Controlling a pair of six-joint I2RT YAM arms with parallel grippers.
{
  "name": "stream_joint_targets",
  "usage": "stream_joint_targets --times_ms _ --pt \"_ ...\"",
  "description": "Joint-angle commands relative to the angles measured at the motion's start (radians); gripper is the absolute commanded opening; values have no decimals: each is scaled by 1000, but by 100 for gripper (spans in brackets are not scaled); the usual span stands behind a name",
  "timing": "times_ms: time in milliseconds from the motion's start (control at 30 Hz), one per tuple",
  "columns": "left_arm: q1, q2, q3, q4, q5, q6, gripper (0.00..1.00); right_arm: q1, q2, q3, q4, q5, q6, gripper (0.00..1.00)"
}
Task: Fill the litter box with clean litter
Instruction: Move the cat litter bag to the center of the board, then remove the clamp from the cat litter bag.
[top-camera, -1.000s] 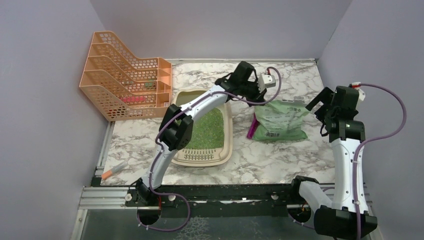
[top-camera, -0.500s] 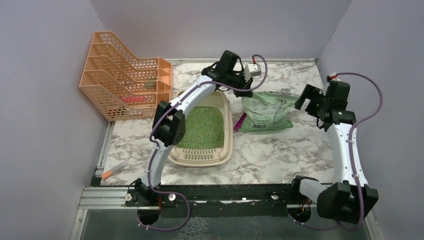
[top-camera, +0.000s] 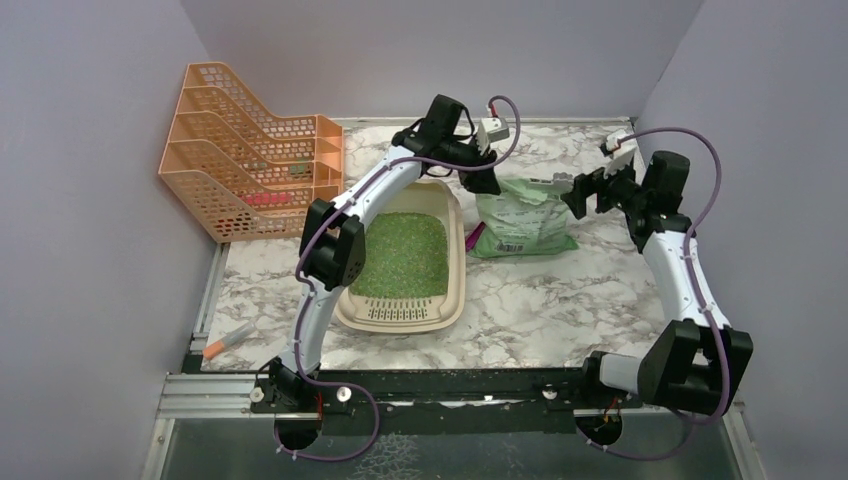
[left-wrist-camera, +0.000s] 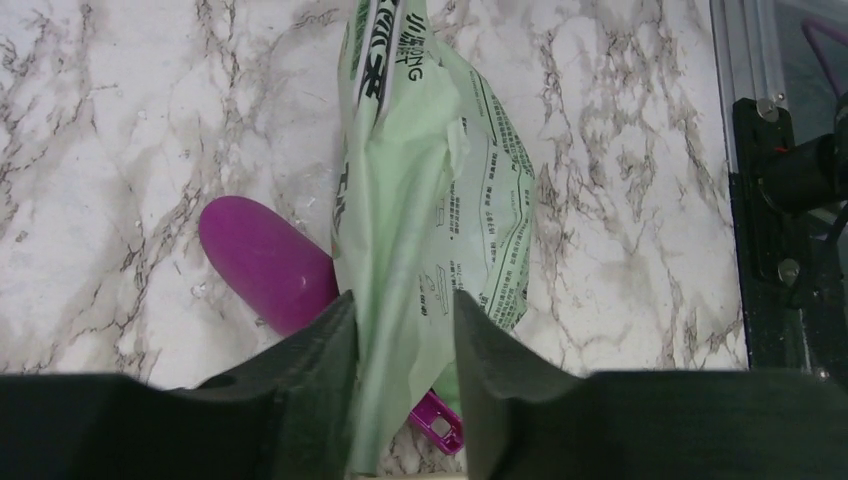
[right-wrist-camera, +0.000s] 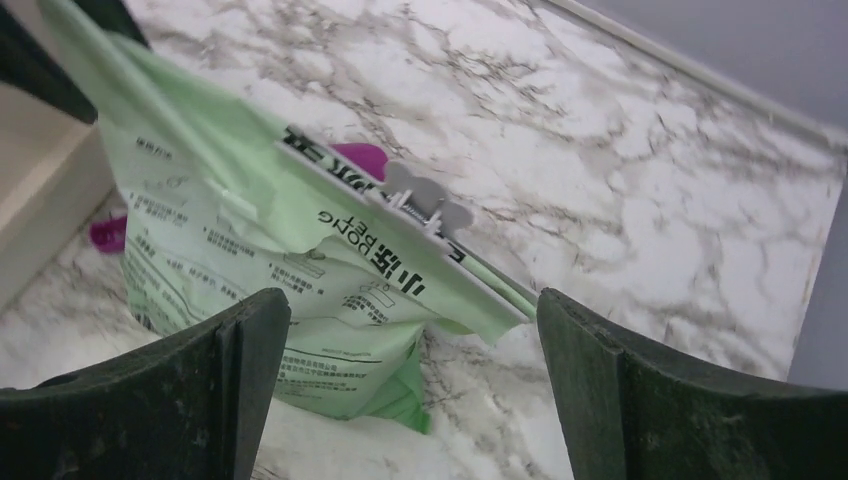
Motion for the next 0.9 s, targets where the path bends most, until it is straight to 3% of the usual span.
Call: stream_joint_targets --times_ms 0,100,200,333,567,867 --pt "0 -72 -45 48 78 -56 50 -4 79 62 -37 -271 -388 97" --pt "-8 -101 -95 48 58 -59 63 -4 167 157 -201 -289 -531 96" --pt "-12 -110 -101 48 31 -75 67 -4 229 223 -309 -306 -658 96" --pt "-12 -105 -80 47 -6 -93 72 -4 311 298 -336 -352 -678 93" --pt "-13 -91 -25 45 -50 -131 74 -4 483 513 -595 -452 -815 71" --pt "-13 -77 -6 45 -97 -141 74 23 496 466 -588 -445 -813 65"
